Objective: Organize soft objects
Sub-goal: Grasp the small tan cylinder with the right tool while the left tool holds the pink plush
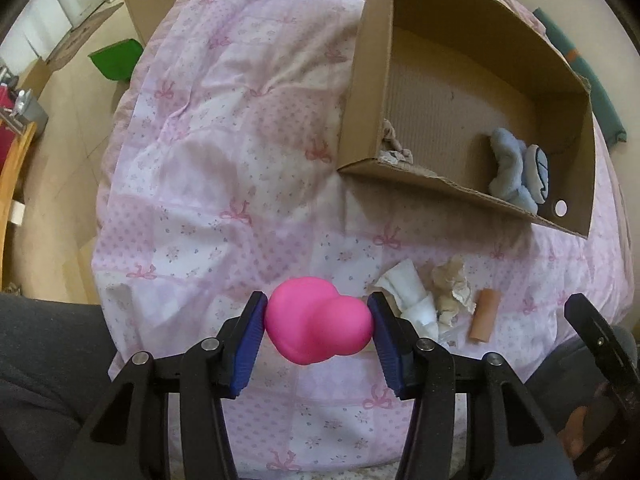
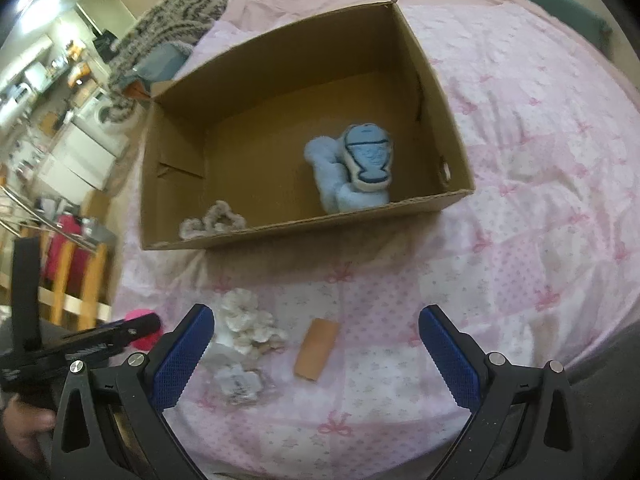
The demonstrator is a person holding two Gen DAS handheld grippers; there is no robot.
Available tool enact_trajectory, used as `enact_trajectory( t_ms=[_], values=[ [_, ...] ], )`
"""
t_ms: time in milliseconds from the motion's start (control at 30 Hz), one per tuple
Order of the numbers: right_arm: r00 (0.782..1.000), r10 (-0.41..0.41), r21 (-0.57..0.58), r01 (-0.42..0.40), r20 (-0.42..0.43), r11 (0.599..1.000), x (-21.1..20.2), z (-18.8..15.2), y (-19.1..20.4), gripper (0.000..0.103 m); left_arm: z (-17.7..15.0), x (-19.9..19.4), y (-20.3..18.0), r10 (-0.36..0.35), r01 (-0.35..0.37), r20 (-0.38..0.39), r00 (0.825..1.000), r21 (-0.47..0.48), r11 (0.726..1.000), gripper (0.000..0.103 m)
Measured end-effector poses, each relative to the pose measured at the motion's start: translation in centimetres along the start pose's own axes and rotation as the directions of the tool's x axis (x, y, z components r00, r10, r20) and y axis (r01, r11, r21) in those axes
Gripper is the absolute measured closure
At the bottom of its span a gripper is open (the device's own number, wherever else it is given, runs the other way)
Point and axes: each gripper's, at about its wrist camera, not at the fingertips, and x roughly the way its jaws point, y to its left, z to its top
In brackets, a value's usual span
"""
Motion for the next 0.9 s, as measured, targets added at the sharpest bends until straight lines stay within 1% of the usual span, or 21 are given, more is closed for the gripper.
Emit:
enact_trajectory(
  t_ms=[100,133,167,200,233,267,300,333,400,467,533,667,733,767,800,833,900],
  values=[
    [0.999,-0.025,0.028,0.026,-0.019,0.999,0.3,0.2,-0.6,0.0,0.3,-0.5,0.3,-0.001,0.001,0.006,1.0,-0.015,1.0,0.055],
    [0.999,-0.01,0.039,0.011,-0.038,0.999,0.5,0.3,-1.0,0.0,0.4,-0.5,0.4,-0.002,0.002,0.008,1.0,-0.02,1.0,0.055],
    [0.998,-0.006,0.051,0.009,-0.061,0.999,1.0,0.4,-1.6,0.0,0.4,-0.9,0.7,-0.003,0.003,0.006,1.0,-0.022,1.0,0.055],
    [0.993,-0.017,0.081,0.027,-0.116,0.996,1.9,0.4,-2.3,0.0,0.5,-0.9,0.7,-0.006,0.006,0.002,1.0,-0.026,1.0,0.055],
    [0.982,0.023,0.124,0.001,-0.189,0.992,3.2,0.4,-3.0,0.024,0.6,-0.9,0.7,-0.011,0.011,-0.001,1.0,-0.032,0.999,0.055],
    [0.965,0.084,0.174,-0.041,-0.247,0.984,4.3,0.3,-3.6,0.041,0.5,-1.0,0.8,-0.015,0.015,-0.002,1.0,-0.034,0.999,0.055],
    [0.944,0.134,0.23,-0.065,-0.301,0.971,5.5,0.0,-4.2,0.066,0.6,-1.0,0.8,-0.016,0.016,0.0,1.0,-0.036,0.999,0.055],
    [0.93,0.157,0.26,-0.07,-0.332,0.963,6.3,-0.2,-4.4,0.068,0.6,-1.1,0.7,-0.015,0.015,0.006,1.0,-0.035,0.999,0.055],
    [0.917,0.186,0.291,-0.081,-0.353,0.953,7.2,-0.3,-4.5,0.068,0.6,-1.4,0.7,-0.009,0.009,0.021,1.0,-0.027,1.0,0.055],
    [0.918,0.176,0.269,-0.08,-0.356,0.96,7.6,-0.2,-3.8,0.068,0.5,-1.6,0.8,0.006,-0.005,0.032,0.999,-0.02,1.0,0.055],
    [0.918,0.174,0.253,-0.084,-0.357,0.964,7.9,-0.1,-3.0,0.068,0.5,-1.6,0.9,0.011,-0.01,0.025,1.0,-0.016,1.0,0.055],
    [0.918,0.128,0.226,-0.043,-0.374,0.973,8.9,0.0,-2.0,0.068,0.5,-1.7,0.3,0.017,-0.018,0.03,0.999,0.012,1.0,0.055],
    [0.919,0.122,0.232,-0.035,-0.374,0.972,9.3,0.0,-2.0,0.069,0.5,-1.8,0.1,0.02,-0.021,0.038,0.999,0.024,1.0,0.055],
    [0.92,0.124,0.24,-0.034,-0.371,0.97,9.4,-0.1,-2.1,0.072,0.4,-1.8,0.1,0.019,-0.021,0.04,0.999,0.027,0.999,0.055],
    [0.922,0.123,0.245,-0.032,-0.368,0.969,9.5,-0.3,-2.2,0.084,0.4,-1.8,0.0,0.018,-0.019,0.042,0.999,0.031,0.999,0.055],
    [0.922,0.124,0.245,-0.034,-0.365,0.969,9.6,-0.4,-2.4,0.093,0.4,-1.9,-0.1,0.009,-0.011,0.046,0.999,0.033,0.999,0.055],
    [0.926,0.131,0.245,-0.043,-0.355,0.969,9.4,-0.6,-2.7,0.097,0.4,-2.2,-0.2,0.006,-0.008,0.06,0.998,0.038,0.999,0.055]
  ],
)
